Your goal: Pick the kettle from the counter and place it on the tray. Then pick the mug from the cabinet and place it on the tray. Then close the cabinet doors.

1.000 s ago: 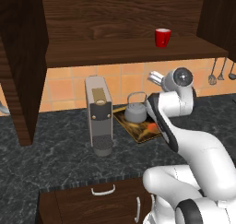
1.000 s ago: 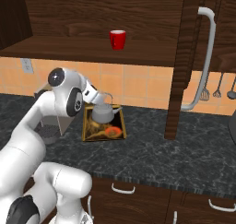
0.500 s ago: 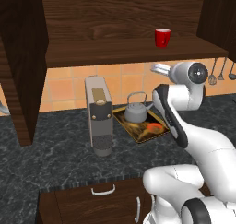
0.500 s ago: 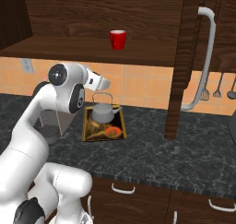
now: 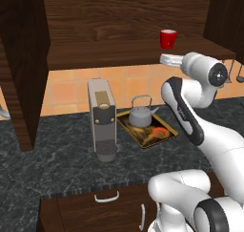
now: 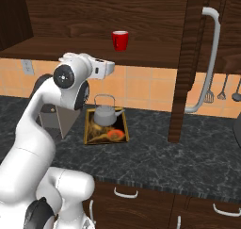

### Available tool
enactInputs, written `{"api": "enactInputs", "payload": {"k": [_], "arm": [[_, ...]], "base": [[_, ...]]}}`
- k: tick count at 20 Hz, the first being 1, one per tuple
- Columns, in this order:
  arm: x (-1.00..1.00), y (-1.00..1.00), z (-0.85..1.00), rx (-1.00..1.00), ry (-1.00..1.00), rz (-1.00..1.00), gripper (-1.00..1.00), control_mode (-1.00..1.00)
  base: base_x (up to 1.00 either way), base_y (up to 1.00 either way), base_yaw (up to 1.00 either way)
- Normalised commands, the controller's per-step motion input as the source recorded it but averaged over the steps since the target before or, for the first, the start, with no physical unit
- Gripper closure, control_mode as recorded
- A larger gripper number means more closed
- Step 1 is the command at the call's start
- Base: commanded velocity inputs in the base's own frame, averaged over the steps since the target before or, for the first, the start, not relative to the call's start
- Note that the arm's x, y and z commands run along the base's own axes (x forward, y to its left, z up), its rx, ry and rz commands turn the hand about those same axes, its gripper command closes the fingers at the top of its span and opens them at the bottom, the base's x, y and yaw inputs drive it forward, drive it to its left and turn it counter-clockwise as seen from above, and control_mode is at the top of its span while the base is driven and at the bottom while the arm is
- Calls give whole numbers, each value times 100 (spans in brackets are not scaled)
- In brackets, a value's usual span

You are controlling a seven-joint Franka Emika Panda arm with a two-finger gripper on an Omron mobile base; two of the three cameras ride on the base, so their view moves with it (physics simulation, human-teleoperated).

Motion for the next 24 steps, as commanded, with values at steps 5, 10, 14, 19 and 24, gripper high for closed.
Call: {"api": "enactInputs", "payload": {"k": [5, 10, 14, 19, 24], "arm": [[2, 5, 5, -2, 0, 0, -100, -100], [0, 0, 25, -3, 0, 0, -100, -100], [3, 0, 23, -5, 1, 0, -100, -100], [22, 3, 16, -6, 8, 0, -100, -100], [38, 1, 2, -3, 3, 0, -100, -100]], "base": [[0, 0, 0], [0, 0, 0], [0, 0, 0], [0, 0, 0], [0, 0, 0]]}}
